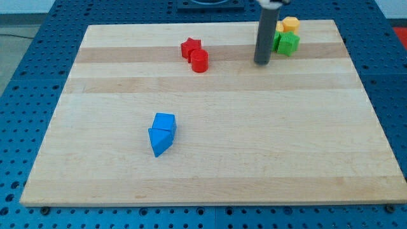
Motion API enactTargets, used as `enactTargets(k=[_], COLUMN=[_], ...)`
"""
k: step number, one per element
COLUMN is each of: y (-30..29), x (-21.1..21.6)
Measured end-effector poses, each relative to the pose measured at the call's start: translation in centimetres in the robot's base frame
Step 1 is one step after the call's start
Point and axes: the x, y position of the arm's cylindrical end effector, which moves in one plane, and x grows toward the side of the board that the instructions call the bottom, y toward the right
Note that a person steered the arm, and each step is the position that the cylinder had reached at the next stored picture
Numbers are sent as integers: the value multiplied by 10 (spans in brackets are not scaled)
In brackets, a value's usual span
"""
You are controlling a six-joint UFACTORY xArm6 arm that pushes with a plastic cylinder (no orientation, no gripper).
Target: Place the red circle to the left of the green circle
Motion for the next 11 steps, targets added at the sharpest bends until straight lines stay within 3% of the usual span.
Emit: enactTargets(k=[1,2,4,7,8,9,11], y=[-63,-140,-132,-29,-27,-78,-79], x=[71,41,-29,-47,-49,-41,-98])
